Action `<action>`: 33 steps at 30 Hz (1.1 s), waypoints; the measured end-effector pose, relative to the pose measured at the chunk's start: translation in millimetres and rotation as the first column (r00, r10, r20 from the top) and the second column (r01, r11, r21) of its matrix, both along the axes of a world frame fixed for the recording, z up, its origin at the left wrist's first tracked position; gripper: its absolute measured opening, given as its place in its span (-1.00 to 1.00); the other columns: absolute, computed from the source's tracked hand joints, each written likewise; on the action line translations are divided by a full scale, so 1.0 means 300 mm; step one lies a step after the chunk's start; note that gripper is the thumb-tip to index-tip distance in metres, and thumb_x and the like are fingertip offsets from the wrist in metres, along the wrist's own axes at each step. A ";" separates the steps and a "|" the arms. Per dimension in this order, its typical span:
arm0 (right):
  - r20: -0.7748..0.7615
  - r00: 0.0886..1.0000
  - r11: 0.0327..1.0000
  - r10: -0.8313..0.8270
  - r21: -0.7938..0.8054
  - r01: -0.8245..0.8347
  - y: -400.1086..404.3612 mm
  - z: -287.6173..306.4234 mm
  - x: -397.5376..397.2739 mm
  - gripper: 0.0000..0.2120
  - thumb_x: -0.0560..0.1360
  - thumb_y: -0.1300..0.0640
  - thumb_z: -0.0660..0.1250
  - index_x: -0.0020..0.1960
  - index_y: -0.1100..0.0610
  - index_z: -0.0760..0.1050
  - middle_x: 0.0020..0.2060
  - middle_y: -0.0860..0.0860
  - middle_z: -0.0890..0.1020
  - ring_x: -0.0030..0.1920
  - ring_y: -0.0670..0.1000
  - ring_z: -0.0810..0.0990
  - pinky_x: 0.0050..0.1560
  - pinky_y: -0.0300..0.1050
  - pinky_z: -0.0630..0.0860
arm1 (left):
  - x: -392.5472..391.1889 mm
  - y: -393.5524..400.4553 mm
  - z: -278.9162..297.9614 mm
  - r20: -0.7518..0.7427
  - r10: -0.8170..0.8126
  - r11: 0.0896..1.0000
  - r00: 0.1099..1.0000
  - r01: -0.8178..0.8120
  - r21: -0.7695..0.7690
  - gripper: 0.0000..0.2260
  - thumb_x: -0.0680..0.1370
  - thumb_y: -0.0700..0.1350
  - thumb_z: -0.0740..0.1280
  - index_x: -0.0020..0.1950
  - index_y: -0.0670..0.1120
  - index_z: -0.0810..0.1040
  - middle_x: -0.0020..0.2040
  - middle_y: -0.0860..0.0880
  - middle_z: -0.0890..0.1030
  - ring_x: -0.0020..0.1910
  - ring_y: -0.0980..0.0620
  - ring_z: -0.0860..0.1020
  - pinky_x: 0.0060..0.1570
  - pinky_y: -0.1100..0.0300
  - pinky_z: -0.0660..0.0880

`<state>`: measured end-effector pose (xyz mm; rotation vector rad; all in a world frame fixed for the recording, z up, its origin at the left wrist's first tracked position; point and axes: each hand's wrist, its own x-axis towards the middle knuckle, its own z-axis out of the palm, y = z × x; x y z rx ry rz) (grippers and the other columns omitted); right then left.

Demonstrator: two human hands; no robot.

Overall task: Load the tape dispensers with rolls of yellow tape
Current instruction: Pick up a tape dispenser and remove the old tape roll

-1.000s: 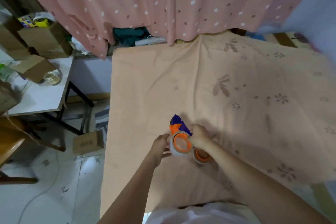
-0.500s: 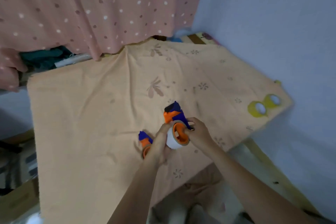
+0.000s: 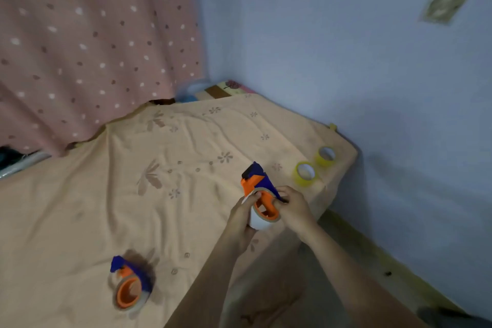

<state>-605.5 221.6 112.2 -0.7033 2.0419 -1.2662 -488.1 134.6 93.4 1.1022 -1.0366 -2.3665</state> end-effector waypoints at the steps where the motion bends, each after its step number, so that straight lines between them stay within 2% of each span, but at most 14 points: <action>1: 0.003 1.000 1.000 -0.016 -0.004 0.016 0.028 0.003 -0.065 -0.84 0.50 0.18 0.36 0.03 -0.05 0.56 -0.12 -0.11 0.69 -0.03 -0.06 0.67 0.01 -0.12 0.62 | -0.067 0.022 0.006 0.002 -0.014 1.000 1.000 0.014 0.000 -0.55 0.56 -0.04 0.40 0.39 -0.21 0.52 0.27 -0.31 0.63 0.27 -0.29 0.60 0.34 -0.16 0.48; 5: 0.026 0.998 0.999 -0.049 -0.007 0.049 0.132 0.034 -0.271 -0.79 0.53 0.19 0.35 0.15 0.11 0.60 -0.02 0.03 0.71 0.02 0.00 0.68 0.13 0.02 0.63 | -0.276 0.096 0.032 0.000 -0.094 0.995 0.996 0.094 -0.018 -0.56 0.57 -0.06 0.38 0.40 -0.22 0.52 0.26 -0.32 0.63 0.21 -0.25 0.62 0.27 -0.11 0.53; 8: 0.014 0.997 0.997 -0.082 -0.003 0.082 0.172 0.053 -0.386 -0.82 0.56 0.17 0.34 0.13 0.11 0.61 -0.02 0.06 0.72 0.01 0.02 0.69 0.13 0.06 0.62 | -0.395 0.119 0.045 -0.021 -0.121 0.992 0.992 0.121 -0.024 -0.56 0.56 -0.07 0.39 0.39 -0.23 0.53 0.27 -0.32 0.63 0.20 -0.24 0.62 0.23 -0.10 0.56; 11: 0.048 0.989 0.990 -0.137 -0.005 0.138 0.177 0.050 -0.477 -0.76 0.56 0.13 0.35 0.22 0.11 0.58 0.05 0.07 0.70 0.08 0.05 0.66 0.17 0.08 0.60 | -0.504 0.110 0.036 -0.016 -0.149 0.988 0.989 0.148 -0.037 -0.56 0.57 -0.06 0.37 0.40 -0.25 0.52 0.29 -0.35 0.60 0.30 -0.31 0.57 0.32 -0.17 0.51; 14: 0.047 0.990 0.991 -0.133 -0.005 0.133 0.163 0.037 -0.566 -0.77 0.55 0.10 0.37 0.19 0.10 0.59 0.01 0.05 0.70 0.05 0.03 0.67 0.14 0.07 0.62 | -0.604 0.097 0.026 -0.005 -0.142 0.990 0.990 0.142 -0.028 -0.53 0.56 -0.07 0.37 0.43 -0.25 0.48 0.31 -0.38 0.57 0.37 -0.36 0.50 0.41 -0.25 0.41; 18: 0.067 0.994 0.996 -0.089 0.004 0.089 0.115 0.006 -0.700 -0.82 0.56 0.09 0.36 0.14 0.08 0.60 -0.05 0.06 0.71 -0.02 0.06 0.69 0.06 0.10 0.66 | -0.717 0.059 0.000 -0.062 -0.098 0.994 0.993 0.101 0.045 -0.54 0.58 -0.08 0.35 0.45 -0.23 0.46 0.35 -0.35 0.55 0.37 -0.33 0.51 0.30 -0.20 0.51; 21: 0.035 0.999 0.999 -0.038 0.039 0.036 0.052 -0.023 -0.818 -0.84 0.58 0.08 0.30 0.10 0.04 0.60 -0.10 0.02 0.71 -0.06 0.01 0.70 0.02 0.02 0.67 | -0.818 0.004 -0.034 -0.108 -0.077 0.992 0.991 0.087 0.092 -0.59 0.62 -0.10 0.30 0.43 -0.24 0.47 0.26 -0.33 0.62 0.25 -0.29 0.58 0.09 -0.12 0.62; 23: 0.001 1.000 0.997 -0.013 0.077 0.013 -0.005 -0.036 -0.901 -0.86 0.60 0.11 0.25 0.07 0.01 0.58 -0.15 -0.03 0.68 -0.12 -0.08 0.68 -0.04 -0.11 0.66 | -0.889 -0.050 -0.071 -0.116 -0.073 0.992 0.991 0.084 0.093 -0.54 0.59 -0.07 0.33 0.44 -0.24 0.47 0.29 -0.33 0.61 0.32 -0.32 0.55 0.19 -0.15 0.59; 26: -0.074 0.996 0.990 0.052 0.134 -0.041 -0.118 -0.053 -1.027 -0.80 0.62 0.18 0.19 -0.06 -0.05 0.54 -0.27 -0.13 0.59 -0.27 -0.17 0.61 -0.29 -0.35 0.54 | -0.998 -0.144 -0.117 -0.117 -0.063 0.994 0.991 0.072 0.076 -0.42 0.50 -0.01 0.45 0.46 -0.20 0.45 0.33 -0.33 0.58 0.35 -0.33 0.53 0.35 -0.23 0.48; 28: -0.064 0.994 0.977 0.090 0.198 -0.076 -0.193 -0.059 -1.099 -0.85 0.62 0.16 0.21 0.03 -0.06 0.50 -0.22 -0.17 0.57 -0.25 -0.17 0.58 -0.41 -0.45 0.47 | -1.058 -0.202 -0.138 -0.095 -0.036 0.994 0.995 0.046 0.102 -0.33 0.39 0.02 0.55 0.44 -0.17 0.46 0.32 -0.32 0.59 0.33 -0.32 0.55 0.39 -0.30 0.41; 30: -0.050 0.990 0.970 0.133 0.211 -0.119 -0.260 -0.069 -1.157 -0.86 0.60 0.12 0.23 0.12 -0.02 0.51 -0.13 -0.12 0.61 -0.18 -0.15 0.60 -0.32 -0.44 0.50 | -1.099 -0.251 -0.161 -0.112 0.028 0.992 0.993 -0.014 0.126 -0.29 0.32 0.04 0.61 0.40 -0.16 0.48 0.27 -0.30 0.63 0.27 -0.30 0.60 0.36 -0.28 0.44; 32: -0.001 0.985 0.963 0.170 0.213 -0.166 -0.319 -0.071 -1.209 -0.83 0.58 0.13 0.23 0.14 0.01 0.52 0.01 0.01 0.65 -0.07 -0.04 0.64 -0.12 -0.23 0.59 | -1.127 -0.298 -0.172 -0.132 0.070 0.988 0.989 -0.050 0.145 -0.37 0.41 0.04 0.54 0.41 -0.14 0.48 0.28 -0.29 0.63 0.27 -0.28 0.61 0.35 -0.25 0.46; 33: 0.012 0.978 0.954 0.210 0.214 -0.208 -0.353 -0.074 -1.233 -0.85 0.58 0.14 0.22 0.10 0.01 0.52 0.03 0.06 0.65 -0.05 0.00 0.65 -0.09 -0.13 0.64 | -1.141 -0.321 -0.171 -0.140 0.092 0.985 0.986 -0.070 0.156 -0.43 0.46 0.03 0.49 0.42 -0.13 0.47 0.30 -0.29 0.62 0.30 -0.28 0.59 0.37 -0.25 0.45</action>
